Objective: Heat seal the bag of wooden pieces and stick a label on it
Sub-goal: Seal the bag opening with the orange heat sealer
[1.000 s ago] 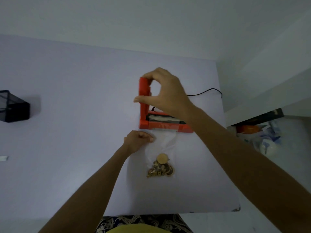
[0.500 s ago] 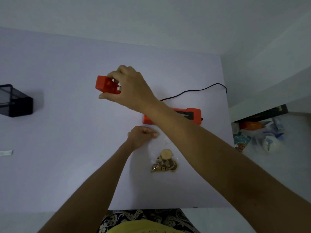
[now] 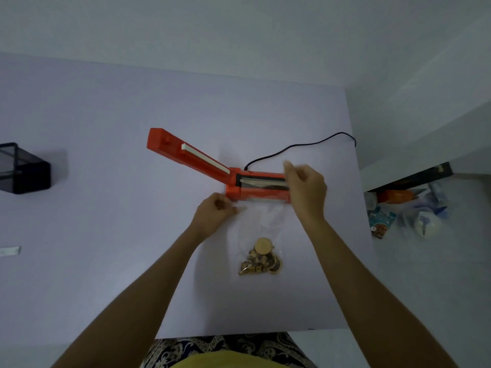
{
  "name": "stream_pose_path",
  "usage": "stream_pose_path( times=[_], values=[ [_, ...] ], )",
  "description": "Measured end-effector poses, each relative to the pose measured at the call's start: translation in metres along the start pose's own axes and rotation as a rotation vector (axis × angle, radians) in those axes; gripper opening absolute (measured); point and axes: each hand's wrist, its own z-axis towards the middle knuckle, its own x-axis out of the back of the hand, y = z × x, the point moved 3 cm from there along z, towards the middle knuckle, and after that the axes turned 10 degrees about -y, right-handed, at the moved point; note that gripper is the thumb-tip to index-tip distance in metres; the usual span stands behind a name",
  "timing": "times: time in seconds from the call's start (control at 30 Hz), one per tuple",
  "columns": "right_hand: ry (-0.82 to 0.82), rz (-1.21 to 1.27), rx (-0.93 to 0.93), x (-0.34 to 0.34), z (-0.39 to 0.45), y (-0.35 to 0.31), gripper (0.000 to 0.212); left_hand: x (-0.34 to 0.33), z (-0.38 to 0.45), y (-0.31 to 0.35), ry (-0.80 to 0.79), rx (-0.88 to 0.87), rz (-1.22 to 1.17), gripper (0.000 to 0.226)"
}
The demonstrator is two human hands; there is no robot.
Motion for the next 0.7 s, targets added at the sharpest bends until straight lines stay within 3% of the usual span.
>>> stream_pose_path(
  times=[0.07,0.13,0.23,0.3,0.4,0.53,0.7],
  values=[
    [0.039,0.008,-0.237,0.006,-0.008,0.042,0.047,0.013,0.000,0.000,0.108,-0.030,0.031,0.043],
    [-0.033,0.088,-0.416,0.002,-0.016,0.071,0.053,0.025,0.006,0.001,0.127,-0.087,0.078,0.066],
    [-0.200,0.202,-0.500,-0.007,-0.018,0.087,0.051,0.031,0.018,0.010,0.043,-0.225,0.171,0.090],
    [-0.320,0.336,-0.482,-0.013,-0.016,0.086,0.033,0.028,0.026,0.017,-0.022,-0.273,0.207,0.098],
    [-0.443,0.390,-0.433,-0.016,-0.013,0.083,0.023,0.025,0.035,0.022,-0.062,-0.293,0.258,0.093],
    [-0.428,0.430,-0.403,-0.017,-0.012,0.079,0.009,0.031,0.039,0.019,-0.058,-0.307,0.215,0.074],
    [-0.362,0.400,-0.349,-0.018,-0.017,0.071,0.011,0.033,0.038,0.033,-0.082,-0.385,0.238,0.063]
  ],
)
